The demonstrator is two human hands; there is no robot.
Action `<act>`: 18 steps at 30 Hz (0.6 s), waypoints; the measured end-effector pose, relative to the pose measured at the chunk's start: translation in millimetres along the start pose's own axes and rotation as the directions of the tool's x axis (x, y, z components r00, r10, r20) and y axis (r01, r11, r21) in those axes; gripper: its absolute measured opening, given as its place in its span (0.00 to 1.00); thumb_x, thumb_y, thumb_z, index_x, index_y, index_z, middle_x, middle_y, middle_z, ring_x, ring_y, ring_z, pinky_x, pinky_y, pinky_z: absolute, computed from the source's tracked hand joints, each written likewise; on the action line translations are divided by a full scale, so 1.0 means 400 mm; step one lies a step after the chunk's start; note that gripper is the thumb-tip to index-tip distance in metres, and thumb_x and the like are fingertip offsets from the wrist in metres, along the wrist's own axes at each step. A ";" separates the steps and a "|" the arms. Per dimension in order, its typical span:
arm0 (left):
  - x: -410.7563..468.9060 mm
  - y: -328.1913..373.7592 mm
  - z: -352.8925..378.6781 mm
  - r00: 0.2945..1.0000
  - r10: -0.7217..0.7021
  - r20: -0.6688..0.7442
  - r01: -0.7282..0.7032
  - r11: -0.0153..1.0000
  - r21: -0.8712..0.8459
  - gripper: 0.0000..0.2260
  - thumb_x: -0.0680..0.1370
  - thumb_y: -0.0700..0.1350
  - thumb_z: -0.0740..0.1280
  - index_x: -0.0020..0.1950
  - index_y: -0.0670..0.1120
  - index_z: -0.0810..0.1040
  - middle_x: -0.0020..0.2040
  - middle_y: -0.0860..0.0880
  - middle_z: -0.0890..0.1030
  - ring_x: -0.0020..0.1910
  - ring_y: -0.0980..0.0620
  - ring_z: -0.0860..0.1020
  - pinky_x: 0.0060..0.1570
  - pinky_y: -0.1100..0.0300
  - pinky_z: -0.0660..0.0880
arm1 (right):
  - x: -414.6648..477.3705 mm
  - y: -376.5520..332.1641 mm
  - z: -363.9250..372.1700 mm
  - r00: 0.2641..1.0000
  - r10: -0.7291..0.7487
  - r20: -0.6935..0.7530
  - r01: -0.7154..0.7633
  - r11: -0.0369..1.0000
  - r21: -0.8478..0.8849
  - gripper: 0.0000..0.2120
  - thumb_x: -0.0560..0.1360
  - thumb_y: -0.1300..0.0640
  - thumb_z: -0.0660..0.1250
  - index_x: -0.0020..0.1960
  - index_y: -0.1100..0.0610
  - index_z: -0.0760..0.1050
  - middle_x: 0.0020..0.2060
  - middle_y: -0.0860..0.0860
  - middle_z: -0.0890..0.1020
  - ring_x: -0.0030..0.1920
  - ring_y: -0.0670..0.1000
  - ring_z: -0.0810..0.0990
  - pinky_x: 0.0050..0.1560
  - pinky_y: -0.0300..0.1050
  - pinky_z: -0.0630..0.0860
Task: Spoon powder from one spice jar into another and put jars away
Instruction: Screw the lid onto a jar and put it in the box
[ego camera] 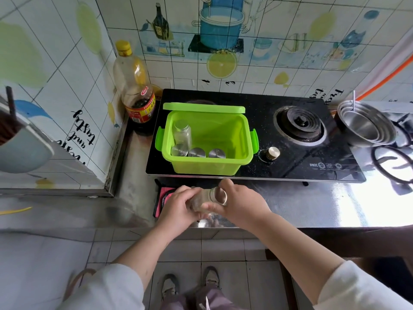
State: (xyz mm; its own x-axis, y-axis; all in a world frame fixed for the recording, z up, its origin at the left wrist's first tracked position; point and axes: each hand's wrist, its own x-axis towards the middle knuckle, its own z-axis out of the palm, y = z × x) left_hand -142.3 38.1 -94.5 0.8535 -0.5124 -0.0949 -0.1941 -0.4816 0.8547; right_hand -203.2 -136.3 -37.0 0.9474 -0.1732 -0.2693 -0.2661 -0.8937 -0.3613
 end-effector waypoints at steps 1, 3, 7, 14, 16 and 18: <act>0.004 -0.001 -0.004 1.000 -0.008 0.000 0.008 1.000 -0.016 0.28 0.63 0.45 0.81 0.62 0.49 0.79 0.51 0.56 0.76 0.51 0.62 0.76 0.50 0.65 0.75 | -0.004 -0.002 -0.005 0.998 -0.054 0.018 0.053 0.996 0.068 0.42 0.61 0.20 0.54 0.65 0.47 0.65 0.52 0.47 0.78 0.48 0.52 0.80 0.43 0.47 0.76; 0.016 -0.002 -0.011 1.000 -0.011 -0.014 0.011 1.000 -0.026 0.27 0.62 0.44 0.81 0.59 0.50 0.80 0.50 0.55 0.77 0.50 0.60 0.77 0.50 0.62 0.75 | -0.005 -0.003 -0.010 0.985 -0.172 0.016 0.167 0.971 0.173 0.35 0.68 0.32 0.64 0.70 0.43 0.60 0.55 0.45 0.75 0.43 0.45 0.77 0.44 0.48 0.77; 0.032 -0.002 -0.025 0.999 -0.032 0.009 0.032 0.998 -0.049 0.28 0.60 0.42 0.82 0.59 0.52 0.80 0.51 0.54 0.77 0.51 0.61 0.76 0.52 0.70 0.71 | 0.007 -0.010 -0.026 0.981 -0.193 -0.012 0.193 0.972 0.132 0.22 0.75 0.48 0.67 0.66 0.49 0.66 0.41 0.40 0.77 0.40 0.49 0.76 0.40 0.46 0.75; 0.026 -0.018 -0.022 0.994 -0.101 0.052 0.106 0.989 -0.107 0.29 0.60 0.40 0.82 0.60 0.48 0.80 0.51 0.52 0.78 0.51 0.57 0.78 0.51 0.70 0.70 | 0.019 0.004 -0.019 0.965 -0.261 0.012 0.258 0.959 0.119 0.27 0.72 0.41 0.69 0.67 0.46 0.64 0.44 0.44 0.80 0.41 0.48 0.77 0.42 0.48 0.77; 0.027 -0.017 -0.025 0.992 -0.107 0.066 0.114 0.987 -0.117 0.30 0.60 0.39 0.82 0.60 0.47 0.80 0.51 0.52 0.78 0.51 0.56 0.78 0.49 0.74 0.70 | 0.019 0.009 -0.014 0.960 -0.279 -0.017 0.279 0.949 0.149 0.22 0.74 0.44 0.68 0.65 0.47 0.66 0.43 0.44 0.78 0.39 0.47 0.74 0.41 0.49 0.77; 0.029 -0.012 -0.028 0.993 -0.097 0.063 0.104 0.986 -0.129 0.30 0.60 0.39 0.82 0.60 0.47 0.80 0.51 0.52 0.78 0.52 0.56 0.78 0.50 0.73 0.70 | 0.020 0.005 -0.010 0.961 -0.267 -0.073 0.276 0.947 0.164 0.19 0.75 0.46 0.67 0.63 0.48 0.67 0.40 0.44 0.76 0.37 0.48 0.73 0.38 0.48 0.75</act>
State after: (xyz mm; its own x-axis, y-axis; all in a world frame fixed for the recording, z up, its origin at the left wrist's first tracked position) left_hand -126.2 42.4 -94.0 0.8358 -0.5076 -0.2092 -0.0404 -0.4368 0.8987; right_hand -195.6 -141.1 -36.5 0.9944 0.0423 -0.0966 -0.0195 -0.8261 -0.5631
